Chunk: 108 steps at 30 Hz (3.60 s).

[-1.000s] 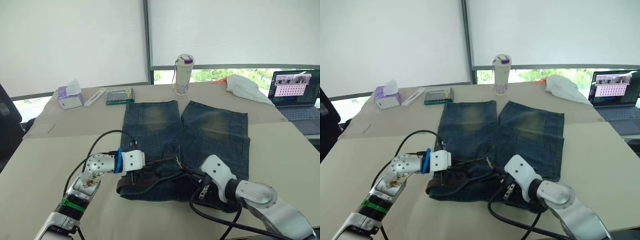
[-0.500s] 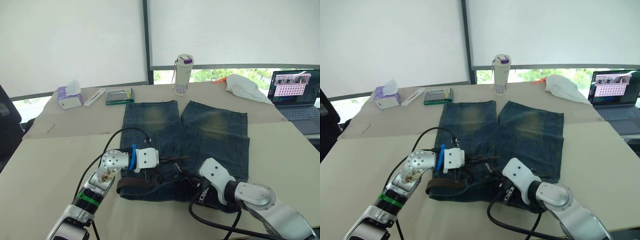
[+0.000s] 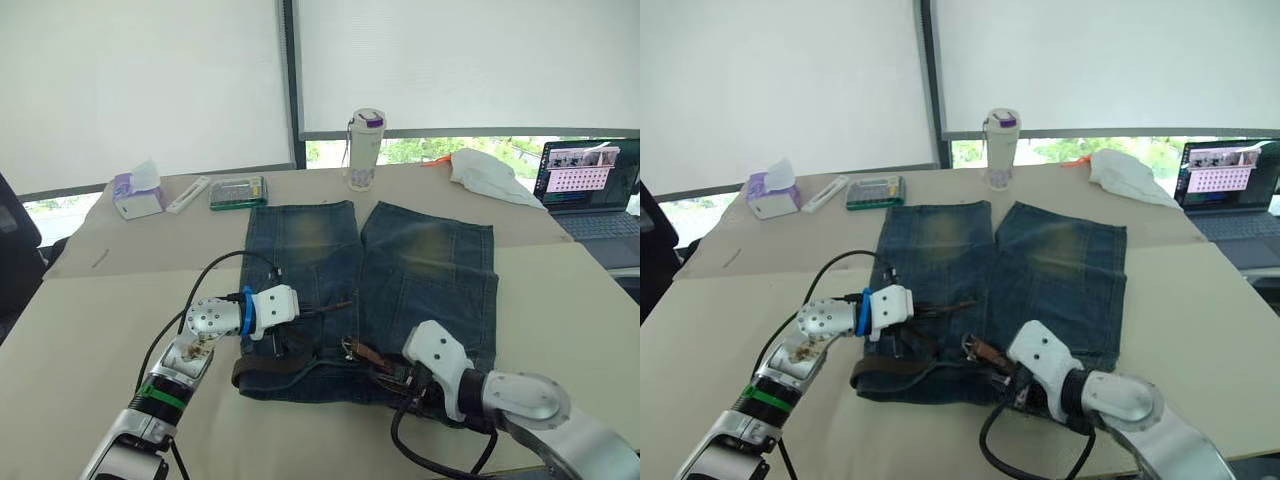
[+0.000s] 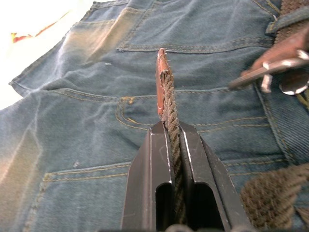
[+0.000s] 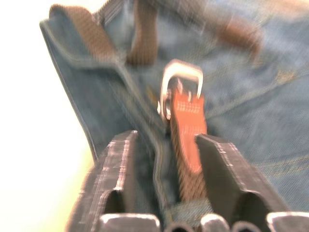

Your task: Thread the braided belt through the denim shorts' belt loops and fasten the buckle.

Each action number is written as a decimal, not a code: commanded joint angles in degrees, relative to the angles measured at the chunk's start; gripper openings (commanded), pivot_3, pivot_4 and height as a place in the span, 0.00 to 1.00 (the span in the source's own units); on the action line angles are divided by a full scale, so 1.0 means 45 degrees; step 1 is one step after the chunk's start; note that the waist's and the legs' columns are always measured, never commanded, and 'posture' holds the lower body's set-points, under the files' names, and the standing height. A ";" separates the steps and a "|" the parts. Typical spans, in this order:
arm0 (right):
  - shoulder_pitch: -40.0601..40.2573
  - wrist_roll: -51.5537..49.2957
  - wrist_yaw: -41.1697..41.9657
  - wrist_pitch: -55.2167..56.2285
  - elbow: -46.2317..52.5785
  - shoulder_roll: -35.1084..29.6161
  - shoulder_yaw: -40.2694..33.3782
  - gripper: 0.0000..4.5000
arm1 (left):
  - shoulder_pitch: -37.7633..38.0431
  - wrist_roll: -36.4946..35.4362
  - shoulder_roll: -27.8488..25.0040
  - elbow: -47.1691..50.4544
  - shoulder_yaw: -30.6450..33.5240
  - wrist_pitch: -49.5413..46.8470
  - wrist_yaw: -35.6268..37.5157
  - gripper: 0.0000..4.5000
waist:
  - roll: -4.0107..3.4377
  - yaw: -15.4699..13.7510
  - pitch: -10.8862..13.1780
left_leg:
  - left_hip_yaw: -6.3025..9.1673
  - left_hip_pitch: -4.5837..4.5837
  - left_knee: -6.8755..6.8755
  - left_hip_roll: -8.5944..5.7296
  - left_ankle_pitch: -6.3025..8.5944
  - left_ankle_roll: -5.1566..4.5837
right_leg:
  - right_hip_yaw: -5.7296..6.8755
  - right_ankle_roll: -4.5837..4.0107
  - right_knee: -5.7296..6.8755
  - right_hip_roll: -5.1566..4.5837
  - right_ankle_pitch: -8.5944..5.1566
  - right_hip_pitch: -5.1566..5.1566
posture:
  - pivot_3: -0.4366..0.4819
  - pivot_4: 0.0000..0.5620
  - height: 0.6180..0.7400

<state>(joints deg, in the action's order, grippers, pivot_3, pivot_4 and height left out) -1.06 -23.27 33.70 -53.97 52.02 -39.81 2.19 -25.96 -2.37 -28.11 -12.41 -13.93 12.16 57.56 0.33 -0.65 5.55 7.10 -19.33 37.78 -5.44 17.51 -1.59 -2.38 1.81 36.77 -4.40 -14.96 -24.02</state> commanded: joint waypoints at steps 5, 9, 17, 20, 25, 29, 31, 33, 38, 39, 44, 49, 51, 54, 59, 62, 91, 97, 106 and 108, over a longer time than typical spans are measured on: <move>-0.2112 0.0829 -0.0524 -0.0257 -0.0893 -0.0337 0.1963 0.48 | 0.0025 -0.0165 -0.0025 0.0675 0.0198 -0.0105 -0.0133 0.00 | -0.0001 0.0001 -0.0001 | 0.0000 -0.0003 -0.0001 0.0000 0.0000 -0.0001 | 0.0004 0.0000 -0.0001 -0.0003 0.0000 -0.0001 | 0.48 0.27 1.00; -0.2887 0.1673 -0.0700 0.0184 -0.2072 -0.0410 0.2976 0.48 | 0.0109 -0.0177 -0.0029 0.0917 0.0183 -0.0197 -0.0110 0.00 | -0.0002 -0.0021 -0.0001 | 0.0001 -0.0007 0.0000 0.0000 0.0000 0.0000 | 0.0005 0.0000 -0.0001 -0.0009 0.0000 -0.0005 | 0.48 0.27 1.00; -0.3235 0.1372 -0.0018 -0.0093 -0.1954 -0.0361 0.2887 0.48 | 0.0464 -0.0224 -0.0659 0.1254 0.0357 -0.0384 0.0205 0.00 | -0.0004 -0.0009 -0.0002 | 0.0001 -0.0011 -0.0001 0.0001 0.0000 0.0000 | -0.0001 -0.0001 0.0002 -0.0007 0.0000 -0.0011 | 0.48 0.27 1.00; -0.2855 0.0640 0.0690 -0.0418 -0.1161 -0.0809 0.2621 0.48 | 0.0457 -0.0236 -0.0870 0.1126 0.0383 -0.0331 0.0304 0.00 | -0.0004 -0.0019 -0.0002 | 0.0006 -0.0013 -0.0001 0.0001 0.0000 0.0000 | 0.0003 -0.0001 -0.0002 -0.0008 0.0000 -0.0012 | 0.48 0.27 1.00; -0.2933 0.0860 0.0440 -0.0443 -0.1375 -0.0859 0.3001 0.48 | 0.0432 -0.0264 -0.0770 0.1235 0.0284 -0.0444 0.0278 0.00 | -0.0004 -0.0010 -0.0002 | 0.0006 -0.0008 -0.0002 0.0002 0.0001 0.0000 | 0.0003 -0.0001 -0.0001 -0.0006 0.0000 -0.0008 | 0.48 0.27 1.00; -0.2969 0.1440 0.0194 -0.0320 -0.1811 -0.1035 0.3438 0.48 | 0.0546 -0.0345 -0.0760 0.1414 0.0244 -0.0470 0.0397 0.00 | -0.0004 -0.0012 -0.0002 | 0.0006 -0.0010 -0.0001 0.0001 0.0001 0.0000 | 0.0003 -0.0001 -0.0001 -0.0007 0.0000 -0.0009 | 0.48 0.27 1.00; -0.2944 0.1653 0.0120 -0.0281 -0.1964 -0.1085 0.3567 0.48 | 0.0624 -0.0408 -0.0825 0.1470 0.0258 -0.0438 0.0527 0.00 | -0.0004 -0.0011 -0.0002 | 0.0006 -0.0011 -0.0002 0.0002 0.0001 0.0000 | 0.0003 -0.0001 -0.0001 -0.0008 0.0000 -0.0011 | 0.48 0.27 1.00; -0.2882 0.1775 0.0116 -0.0224 -0.2042 -0.1118 0.3608 0.48 | 0.0666 -0.0486 -0.0897 0.1482 0.0294 -0.0398 0.0659 0.00 | -0.0004 -0.0004 -0.0002 | 0.0006 -0.0010 -0.0002 0.0002 0.0001 0.0000 | 0.0002 -0.0001 -0.0001 -0.0007 0.0000 -0.0011 | 0.48 0.27 1.00; -0.2686 0.1517 0.0103 -0.0394 -0.1914 -0.0847 0.3098 0.48 | 0.0728 -0.0755 -0.1079 0.1543 0.0360 -0.0405 0.0981 0.00 | -0.0004 -0.0016 -0.0002 | 0.0006 -0.0010 -0.0002 0.0002 0.0001 0.0000 | 0.0001 -0.0001 -0.0002 -0.0009 0.0000 -0.0009 | 0.48 0.27 1.00; -0.2685 0.1524 0.0126 -0.0396 -0.1909 -0.0874 0.3092 0.48 | 0.0711 -0.0754 -0.1079 0.1529 0.0348 -0.0402 0.0986 0.00 | -0.0004 -0.0016 -0.0002 | 0.0006 -0.0011 -0.0002 0.0002 0.0001 0.0000 | 0.0001 -0.0001 -0.0003 -0.0009 0.0000 -0.0009 | 0.48 0.27 1.00; -0.2663 0.1952 0.0089 -0.0341 -0.2010 -0.1171 0.3510 0.48 | 0.0687 -0.0782 -0.1006 0.1629 0.0302 -0.0454 0.1024 0.00 | -0.0004 -0.0011 -0.0002 | 0.0006 -0.0010 -0.0003 0.0002 0.0001 0.0000 | 0.0003 -0.0001 -0.0003 -0.0007 0.0000 -0.0011 | 0.48 0.27 1.00; -0.2705 0.2542 -0.0187 -0.0562 -0.2134 -0.1336 0.4071 0.14 | 0.0721 -0.0755 -0.0934 0.1759 0.0218 -0.0498 0.1002 0.00 | -0.0004 -0.0016 -0.0002 | 0.0006 -0.0010 -0.0002 0.0002 0.0001 0.0000 | 0.0002 -0.0001 -0.0003 -0.0009 0.0000 -0.0008 | 0.48 0.27 1.00; -0.2610 0.2573 -0.0346 -0.0751 -0.1976 -0.1306 0.3927 0.01 | 0.0812 -0.0756 -0.0912 0.1851 0.0177 -0.0493 0.1009 0.00 | -0.0003 -0.0016 -0.0003 | 0.0006 -0.0008 -0.0001 0.0002 0.0001 0.0000 | 0.0002 -0.0001 -0.0003 -0.0009 0.0000 -0.0004 | 0.48 0.27 1.00; -0.2340 0.2280 -0.0574 -0.1133 -0.1597 -0.0939 0.3245 0.01 | 0.0970 -0.0746 -0.0886 0.1999 0.0082 -0.0501 0.1053 0.00 | -0.0004 -0.0031 -0.0003 | 0.0007 -0.0008 -0.0002 0.0002 0.0001 0.0000 | 0.0000 -0.0001 -0.0003 -0.0009 0.0000 -0.0004 | 0.48 0.27 1.00; -0.2002 0.1197 -0.0845 -0.1752 -0.1122 0.0601 0.1629 0.01 | 0.0999 -0.0615 -0.0714 0.2040 -0.0106 -0.0541 0.0976 0.00 | -0.0004 -0.0027 -0.0003 | 0.0010 -0.0010 0.0000 0.0002 0.0001 0.0000 | -0.0004 -0.0001 -0.0003 -0.0008 0.0000 -0.0004 | 0.48 0.27 1.00; -0.1756 0.0933 -0.0806 -0.1903 -0.0841 0.0708 0.1282 0.01 | 0.0835 -0.0572 -0.0447 0.1967 -0.0196 -0.0705 0.0810 0.00 | -0.0005 -0.0027 -0.0003 | 0.0008 -0.0010 -0.0002 0.0002 0.0001 0.0000 | -0.0003 -0.0001 -0.0002 -0.0007 0.0000 -0.0007 | 0.48 0.27 1.00; -0.0333 0.1399 -0.1111 -0.0075 -0.1043 -0.0040 0.1284 0.01 | -0.1153 -0.1825 -0.0682 0.0712 -0.0208 -0.2122 0.3366 0.00 | -0.0001 0.0000 -0.0001 | 0.0007 -0.0009 -0.0001 0.0001 0.0001 0.0000 | 0.0005 -0.0001 -0.0001 -0.0001 0.0000 -0.0005 | 0.48 0.27 1.00; -0.0214 0.1106 -0.1091 -0.0075 -0.1204 0.0197 0.0877 0.01 | -0.1579 -0.1840 -0.1369 0.0135 0.0019 -0.2381 0.4007 0.00 | -0.0002 -0.0032 -0.0002 | 0.0010 -0.0007 0.0002 -0.0006 0.0002 -0.0002 | 0.0017 0.0000 -0.0003 0.0003 0.0000 0.0002 | 0.48 0.27 1.00; -0.0613 0.0496 -0.1575 -0.0675 -0.1210 0.1266 0.0381 0.01 | 0.0003 -0.1484 -0.1145 0.2026 -0.0332 -0.2348 0.3565 0.00 | -0.0004 0.0009 -0.0003 | 0.0010 -0.0008 -0.0006 0.0000 0.0002 -0.0002 | -0.0002 -0.0001 0.0001 -0.0001 0.0000 -0.0006 | 0.48 0.27 1.00; -0.0691 0.0330 -0.1716 -0.0885 -0.1165 0.1481 0.0250 0.01 | 0.0272 -0.1288 -0.1042 0.2257 -0.0424 -0.2164 0.3262 0.00 | -0.0004 -0.0021 -0.0003 | 0.0011 -0.0008 -0.0003 0.0000 0.0002 -0.0002 | -0.0002 -0.0001 -0.0002 -0.0002 0.0000 -0.0005 | 0.48 0.27 1.00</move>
<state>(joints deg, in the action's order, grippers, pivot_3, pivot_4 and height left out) -3.41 -20.72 26.85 -57.22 45.36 -33.64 5.37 -24.79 -8.62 -33.05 -4.71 -15.71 1.17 73.26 0.31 -0.75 5.53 7.16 -19.36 37.76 -5.44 17.52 -1.60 -2.40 1.81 36.76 -4.42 -14.96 -24.03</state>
